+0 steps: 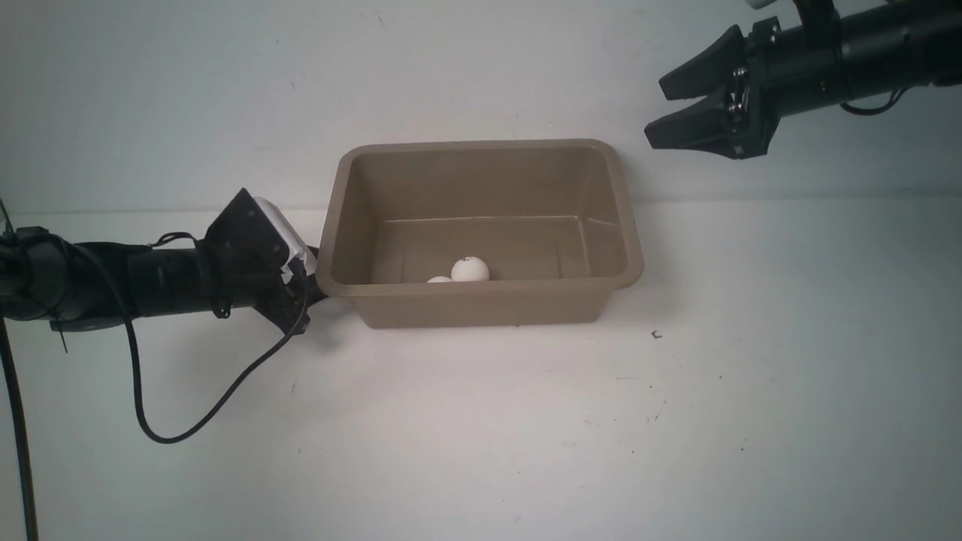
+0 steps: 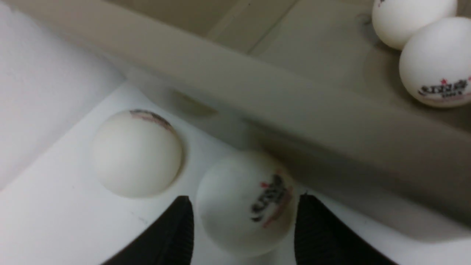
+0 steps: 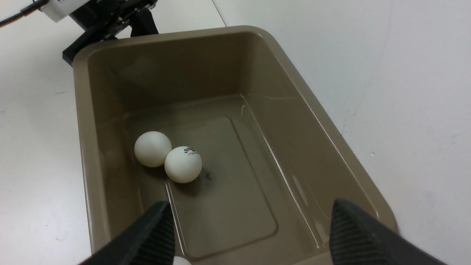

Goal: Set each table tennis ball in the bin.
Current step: Use the left arm to clamp the table tennis ball closest to it

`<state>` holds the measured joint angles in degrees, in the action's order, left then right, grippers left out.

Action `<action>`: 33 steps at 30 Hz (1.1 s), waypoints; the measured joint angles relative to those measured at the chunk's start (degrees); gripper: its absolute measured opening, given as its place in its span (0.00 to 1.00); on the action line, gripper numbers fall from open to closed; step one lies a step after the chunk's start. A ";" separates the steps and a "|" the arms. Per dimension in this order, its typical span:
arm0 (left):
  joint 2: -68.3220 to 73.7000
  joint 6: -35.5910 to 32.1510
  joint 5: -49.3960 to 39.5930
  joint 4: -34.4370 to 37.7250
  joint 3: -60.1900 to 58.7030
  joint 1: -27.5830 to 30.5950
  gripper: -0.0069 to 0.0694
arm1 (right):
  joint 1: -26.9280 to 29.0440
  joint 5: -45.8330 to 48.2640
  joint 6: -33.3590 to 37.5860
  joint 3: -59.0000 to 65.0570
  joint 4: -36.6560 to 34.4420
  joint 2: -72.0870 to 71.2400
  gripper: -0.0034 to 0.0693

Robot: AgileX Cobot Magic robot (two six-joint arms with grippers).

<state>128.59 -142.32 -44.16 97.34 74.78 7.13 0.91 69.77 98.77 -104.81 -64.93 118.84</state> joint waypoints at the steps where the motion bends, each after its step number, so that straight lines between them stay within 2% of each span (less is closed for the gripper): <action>1: 0.00 0.00 0.44 0.00 0.16 -0.31 0.54 | 0.00 0.00 0.00 0.00 0.00 0.00 0.75; 7: 0.00 -0.43 3.93 0.17 0.27 -2.28 0.53 | 0.00 0.00 0.00 0.00 0.00 0.00 0.75; 17: 0.00 -0.28 4.76 0.41 0.33 -2.61 0.51 | 0.00 0.05 0.00 0.00 0.00 0.00 0.75; 24: -3.12 -0.22 12.03 0.29 0.28 -2.61 0.51 | 0.00 0.00 0.16 0.00 0.20 0.00 0.75; 27: -4.84 -0.16 11.65 0.29 0.16 -2.20 0.51 | 0.00 0.00 0.58 0.00 0.20 0.00 0.75; 33: -8.77 6.14 7.16 -2.52 0.04 -0.31 0.51 | 0.00 0.00 1.13 0.00 0.20 0.00 0.75</action>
<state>119.82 -136.18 -36.99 94.82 74.83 6.82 0.91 69.77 99.90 -104.81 -64.73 118.84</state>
